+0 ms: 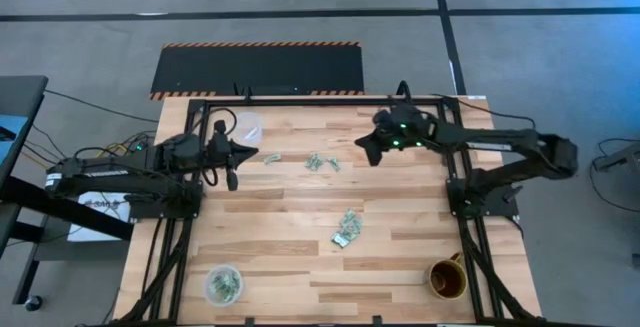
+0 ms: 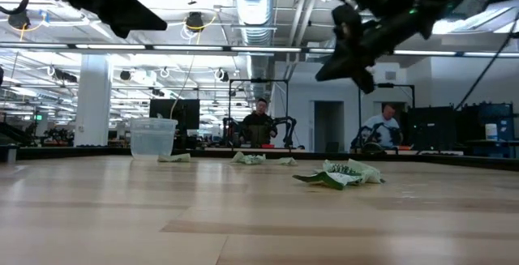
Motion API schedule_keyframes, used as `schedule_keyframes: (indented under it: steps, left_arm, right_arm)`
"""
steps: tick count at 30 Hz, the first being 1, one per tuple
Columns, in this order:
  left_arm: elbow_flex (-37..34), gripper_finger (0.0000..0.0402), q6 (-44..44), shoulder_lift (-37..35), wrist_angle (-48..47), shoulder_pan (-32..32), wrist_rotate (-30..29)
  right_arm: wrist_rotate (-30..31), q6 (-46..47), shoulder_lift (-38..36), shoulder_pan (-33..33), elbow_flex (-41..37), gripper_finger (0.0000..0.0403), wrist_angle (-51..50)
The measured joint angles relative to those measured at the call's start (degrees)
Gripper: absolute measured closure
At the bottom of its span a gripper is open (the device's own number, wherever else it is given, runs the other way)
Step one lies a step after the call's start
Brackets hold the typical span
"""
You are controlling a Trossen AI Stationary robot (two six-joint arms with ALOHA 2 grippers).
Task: Pick and place Stevia / Truvia into bins
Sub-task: Put the stevia packet into the top transparent container
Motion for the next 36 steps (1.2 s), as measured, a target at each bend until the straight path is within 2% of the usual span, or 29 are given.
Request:
schedule_keyframes:
  steps: [5,12,15,19,23,27,31,36]
  left_arm:
    - [0.0,0.0401,0.8,0.0,-0.9,0.0,-0.3]
    - [0.0,0.0401,0.2,0.0,-1.3,0.0,-0.3]
    - [0.0,0.0401,0.2,0.0,-1.3,0.0,-0.3]
    - [0.0,0.0401,0.1,0.0,-1.5,0.0,-0.3]
    - [0.0,0.0401,0.0,0.0,-3.3,0.0,-0.4]
    - [0.0,0.0401,0.0,0.0,-5.6,0.0,-0.4]
    - [0.0,0.0401,0.0,0.0,-8.4,0.0,-0.4]
    - [0.0,0.0401,5.9,0.0,-11.1,0.0,-0.4]
  right_arm:
    - [-3.0,-0.3,9.8,0.0,6.2,0.0403,-0.1]
    - [-10.9,-2.5,20.9,-0.1,14.1,0.0399,-4.5]
    - [-12.2,-4.9,24.6,-0.1,17.5,0.0375,-8.9]
    - [-12.2,-6.5,29.0,-0.1,22.0,0.0324,-15.7]
    - [-11.6,-5.5,33.0,0.0,25.4,0.0276,-19.4]
    - [-3.7,-1.7,36.8,1.1,27.9,0.0247,-21.9]
    - [1.4,-3.0,39.5,2.4,30.9,0.0244,-25.7]
    - [2.3,-3.9,41.4,4.9,32.9,0.0261,-26.0]
